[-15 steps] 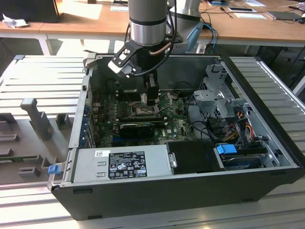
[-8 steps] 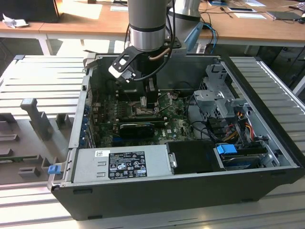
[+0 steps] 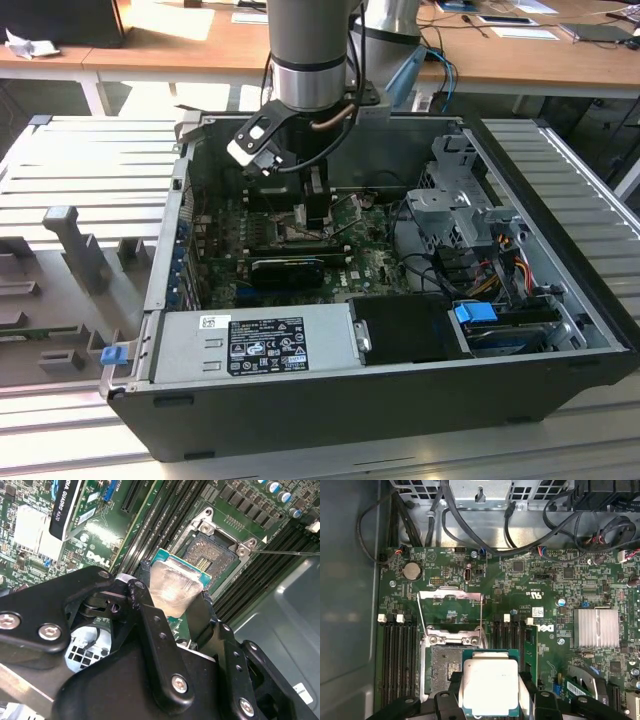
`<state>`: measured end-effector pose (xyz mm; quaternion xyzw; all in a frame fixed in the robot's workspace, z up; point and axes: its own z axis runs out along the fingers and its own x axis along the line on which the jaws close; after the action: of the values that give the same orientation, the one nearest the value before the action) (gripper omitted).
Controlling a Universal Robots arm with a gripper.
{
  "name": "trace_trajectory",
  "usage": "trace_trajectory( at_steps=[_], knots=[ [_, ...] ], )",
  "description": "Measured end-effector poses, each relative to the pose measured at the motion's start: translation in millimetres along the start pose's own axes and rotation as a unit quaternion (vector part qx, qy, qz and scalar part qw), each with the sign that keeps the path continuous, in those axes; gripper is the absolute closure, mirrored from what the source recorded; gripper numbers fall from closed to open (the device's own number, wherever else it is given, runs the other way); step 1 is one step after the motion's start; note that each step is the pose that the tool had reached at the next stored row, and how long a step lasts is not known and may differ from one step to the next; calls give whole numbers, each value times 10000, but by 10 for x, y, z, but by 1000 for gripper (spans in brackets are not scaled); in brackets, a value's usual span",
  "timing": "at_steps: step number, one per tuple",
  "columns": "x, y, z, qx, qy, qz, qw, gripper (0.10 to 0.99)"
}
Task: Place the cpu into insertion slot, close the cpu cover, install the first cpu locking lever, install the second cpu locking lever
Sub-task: 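Place the cpu into insertion slot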
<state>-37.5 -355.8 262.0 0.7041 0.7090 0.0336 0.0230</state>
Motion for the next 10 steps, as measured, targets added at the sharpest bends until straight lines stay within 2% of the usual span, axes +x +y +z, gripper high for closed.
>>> trace_trajectory(
  at_steps=[10],
  knots=[
    [81,-3,46,1,-1,0,10000,561]
  ],
)
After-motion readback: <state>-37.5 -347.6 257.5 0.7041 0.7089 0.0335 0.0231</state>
